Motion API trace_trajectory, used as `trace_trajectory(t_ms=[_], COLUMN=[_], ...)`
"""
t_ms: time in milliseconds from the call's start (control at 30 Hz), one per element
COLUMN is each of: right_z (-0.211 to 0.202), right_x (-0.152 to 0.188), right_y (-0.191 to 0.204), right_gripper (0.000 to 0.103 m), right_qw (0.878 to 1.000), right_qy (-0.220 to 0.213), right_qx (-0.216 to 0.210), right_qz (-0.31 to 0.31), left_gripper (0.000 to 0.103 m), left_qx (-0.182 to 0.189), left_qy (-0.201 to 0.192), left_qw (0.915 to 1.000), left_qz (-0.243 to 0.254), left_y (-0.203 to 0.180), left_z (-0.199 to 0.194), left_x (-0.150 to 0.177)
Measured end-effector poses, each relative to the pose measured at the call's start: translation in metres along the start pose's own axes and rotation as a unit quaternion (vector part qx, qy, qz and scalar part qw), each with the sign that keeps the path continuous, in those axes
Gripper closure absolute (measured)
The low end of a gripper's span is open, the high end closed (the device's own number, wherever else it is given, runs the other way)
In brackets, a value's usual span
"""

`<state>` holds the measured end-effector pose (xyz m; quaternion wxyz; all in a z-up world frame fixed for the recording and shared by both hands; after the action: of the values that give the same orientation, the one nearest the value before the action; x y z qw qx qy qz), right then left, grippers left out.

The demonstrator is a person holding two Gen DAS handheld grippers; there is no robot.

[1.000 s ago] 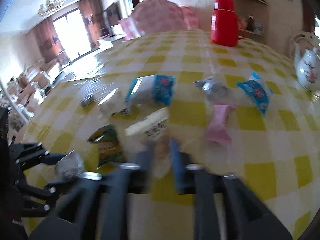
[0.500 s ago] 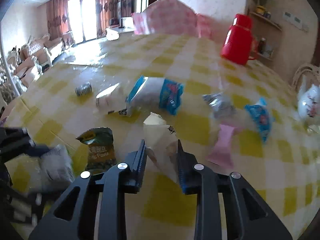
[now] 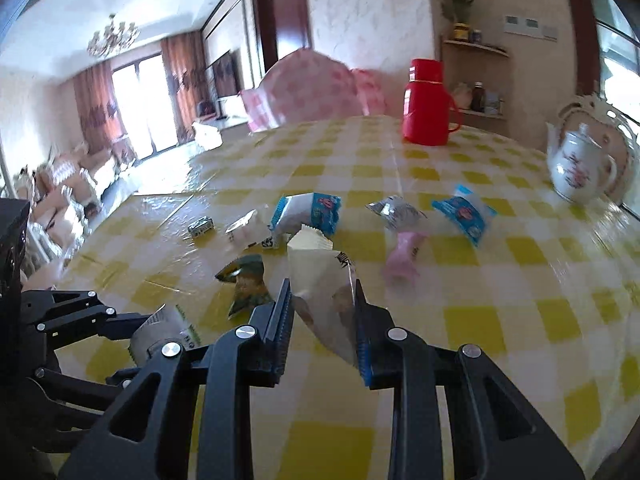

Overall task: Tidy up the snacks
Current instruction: 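Carry the white packet and clear bag to the purple box with both tools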

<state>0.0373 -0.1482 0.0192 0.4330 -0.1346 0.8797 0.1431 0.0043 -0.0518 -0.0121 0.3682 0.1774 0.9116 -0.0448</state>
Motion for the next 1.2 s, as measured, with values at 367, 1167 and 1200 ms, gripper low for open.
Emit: trace_trajectory(t_ms=[367, 1167, 1200], right_z=[-0.104, -0.217, -0.217], right_x=[0.040, 0.043, 0.042], right_y=[-0.013, 0.097, 0.104], right_gripper=[0.076, 0.075, 0.075], right_qw=[0.994, 0.988, 0.988], right_qy=[-0.074, -0.141, -0.142], right_qx=[0.053, 0.045, 0.041], right_qz=[0.069, -0.034, -0.038], left_gripper=[0.062, 0.062, 0.062], left_qx=[-0.018, -0.060, -0.064], left_qy=[-0.071, -0.202, -0.204], left_qw=[0.9970, 0.9775, 0.9769], left_qz=[0.026, 0.009, 0.006], left_y=[-0.049, -0.035, -0.030], left_z=[-0.048, -0.197, -0.201], left_x=[0.001, 0.034, 0.037])
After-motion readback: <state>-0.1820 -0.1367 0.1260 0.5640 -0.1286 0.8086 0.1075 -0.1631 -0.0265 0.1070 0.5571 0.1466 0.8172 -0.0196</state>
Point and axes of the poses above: each gripper's, at about its wrist camera, not at the fingertips, and z roughly the way its jaws point, y to its left, x to its underside, the point moved 7 cm from there along z, roughly the way its jaws point
